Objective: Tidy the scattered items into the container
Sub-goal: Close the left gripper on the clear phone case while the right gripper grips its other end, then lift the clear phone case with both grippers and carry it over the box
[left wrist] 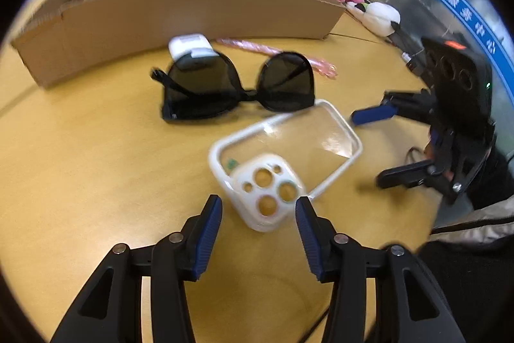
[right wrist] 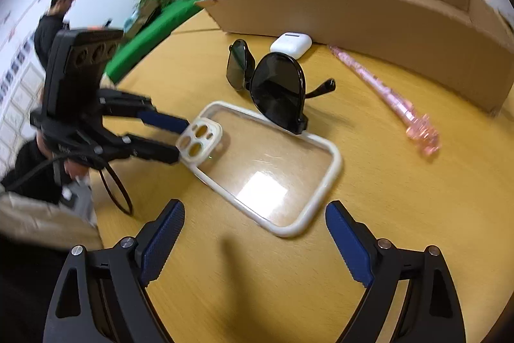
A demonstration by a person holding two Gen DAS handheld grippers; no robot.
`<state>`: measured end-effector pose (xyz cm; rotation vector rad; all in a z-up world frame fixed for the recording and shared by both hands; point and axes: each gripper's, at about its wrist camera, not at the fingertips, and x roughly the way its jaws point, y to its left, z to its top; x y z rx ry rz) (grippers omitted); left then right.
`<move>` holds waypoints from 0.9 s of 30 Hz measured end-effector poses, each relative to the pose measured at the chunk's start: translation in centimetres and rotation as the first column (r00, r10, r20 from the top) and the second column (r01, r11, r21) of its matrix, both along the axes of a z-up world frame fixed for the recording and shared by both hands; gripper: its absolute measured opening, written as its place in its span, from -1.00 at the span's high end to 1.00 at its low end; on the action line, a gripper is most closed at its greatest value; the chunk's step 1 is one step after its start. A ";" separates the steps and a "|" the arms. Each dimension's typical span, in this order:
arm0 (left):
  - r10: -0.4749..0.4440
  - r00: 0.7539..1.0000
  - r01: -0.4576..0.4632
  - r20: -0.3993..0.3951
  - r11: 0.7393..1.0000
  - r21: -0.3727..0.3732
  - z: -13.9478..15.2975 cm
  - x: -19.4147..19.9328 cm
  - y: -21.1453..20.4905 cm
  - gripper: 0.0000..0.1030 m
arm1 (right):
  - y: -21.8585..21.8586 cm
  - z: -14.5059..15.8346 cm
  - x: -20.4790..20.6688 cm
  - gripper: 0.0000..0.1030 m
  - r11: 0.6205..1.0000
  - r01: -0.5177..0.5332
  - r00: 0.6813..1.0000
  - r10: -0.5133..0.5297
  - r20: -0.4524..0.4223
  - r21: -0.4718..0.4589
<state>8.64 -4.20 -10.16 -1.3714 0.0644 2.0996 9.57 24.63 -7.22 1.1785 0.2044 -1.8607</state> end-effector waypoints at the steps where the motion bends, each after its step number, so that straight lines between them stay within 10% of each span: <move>1: -0.006 1.000 0.006 -0.013 1.000 -0.002 0.3 -0.4 -0.1 0.01 | -0.1 0.4 -0.1 -0.80 0.999 -0.033 0.999 0.033 -0.028 0.013; 4: -0.077 0.995 0.075 -0.062 0.997 -0.035 0.7 -1.5 0.5 -0.31 | -0.6 1.2 -0.7 -0.84 0.986 -0.152 0.981 0.159 -0.114 0.063; 14: -0.432 0.899 0.418 -0.074 0.895 -0.153 -0.8 -1.7 2.9 -0.43 | -3.4 0.3 -2.6 -0.87 0.829 -0.515 0.814 0.553 -0.178 0.219; 27: -0.574 0.808 0.537 -0.136 0.811 -0.232 -0.8 -0.6 4.6 -0.54 | -2.7 -1.0 -1.0 -0.60 0.782 -0.576 0.772 0.616 -0.156 0.237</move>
